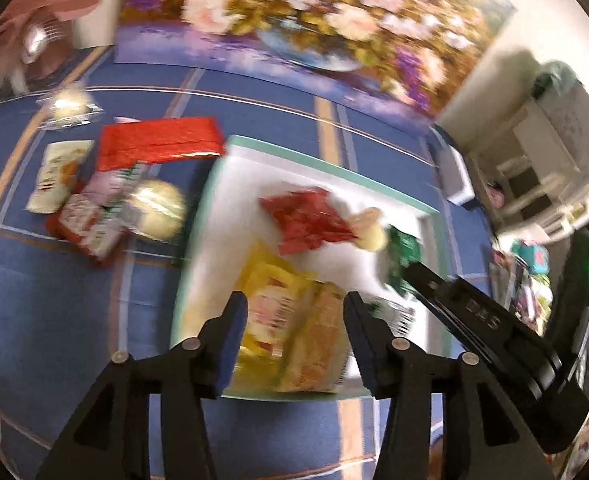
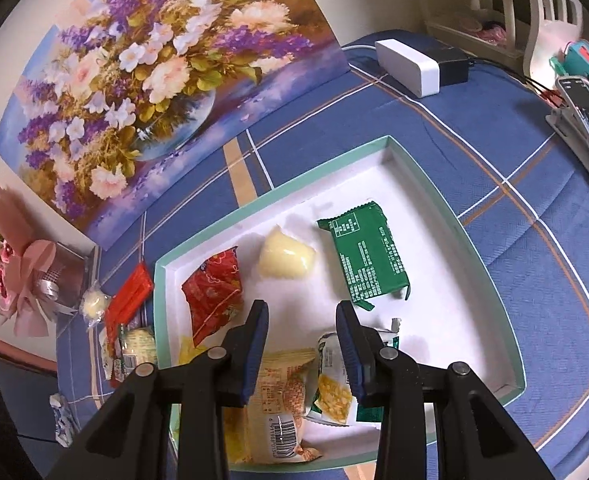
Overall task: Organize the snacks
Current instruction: 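Open both grippers to release the snacks and withdraw from the tray, then reach left gripper to the red milk-biscuit pack, then close left gripper on the red milk-biscuit pack, then grasp round wrapped cake with right gripper while left gripper holds red biscuit pack, then carry red pack with left gripper into tray while right gripper carries round cake there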
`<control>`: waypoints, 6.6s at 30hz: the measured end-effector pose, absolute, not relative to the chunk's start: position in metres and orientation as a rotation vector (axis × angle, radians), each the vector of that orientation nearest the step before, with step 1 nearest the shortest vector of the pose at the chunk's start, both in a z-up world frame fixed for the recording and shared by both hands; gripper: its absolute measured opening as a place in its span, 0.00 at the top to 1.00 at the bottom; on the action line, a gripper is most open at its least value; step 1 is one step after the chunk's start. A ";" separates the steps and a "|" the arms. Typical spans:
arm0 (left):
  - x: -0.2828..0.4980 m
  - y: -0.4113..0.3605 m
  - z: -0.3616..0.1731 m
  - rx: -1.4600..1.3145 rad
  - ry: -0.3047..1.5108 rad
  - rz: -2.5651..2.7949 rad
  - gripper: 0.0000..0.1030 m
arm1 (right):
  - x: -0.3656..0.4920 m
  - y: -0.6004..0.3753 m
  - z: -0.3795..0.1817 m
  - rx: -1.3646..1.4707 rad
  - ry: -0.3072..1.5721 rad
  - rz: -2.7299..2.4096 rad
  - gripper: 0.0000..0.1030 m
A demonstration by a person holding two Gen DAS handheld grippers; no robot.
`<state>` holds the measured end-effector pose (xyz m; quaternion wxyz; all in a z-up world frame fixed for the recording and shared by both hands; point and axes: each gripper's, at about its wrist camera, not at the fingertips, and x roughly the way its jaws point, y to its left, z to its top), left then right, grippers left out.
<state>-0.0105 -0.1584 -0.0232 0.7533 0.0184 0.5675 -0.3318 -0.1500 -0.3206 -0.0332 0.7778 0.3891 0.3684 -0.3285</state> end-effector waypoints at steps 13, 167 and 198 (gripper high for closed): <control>0.061 -0.060 -0.038 -0.003 1.192 -0.225 0.20 | -0.100 -0.264 -0.032 0.615 0.915 -0.616 0.46; 0.111 0.023 -0.083 -0.526 1.331 -0.335 0.95 | 0.016 -0.168 -0.059 0.505 1.000 -0.353 0.45; 0.115 -0.004 -0.108 -0.416 1.412 -0.337 0.42 | 0.009 -0.180 -0.057 0.541 1.001 -0.344 0.45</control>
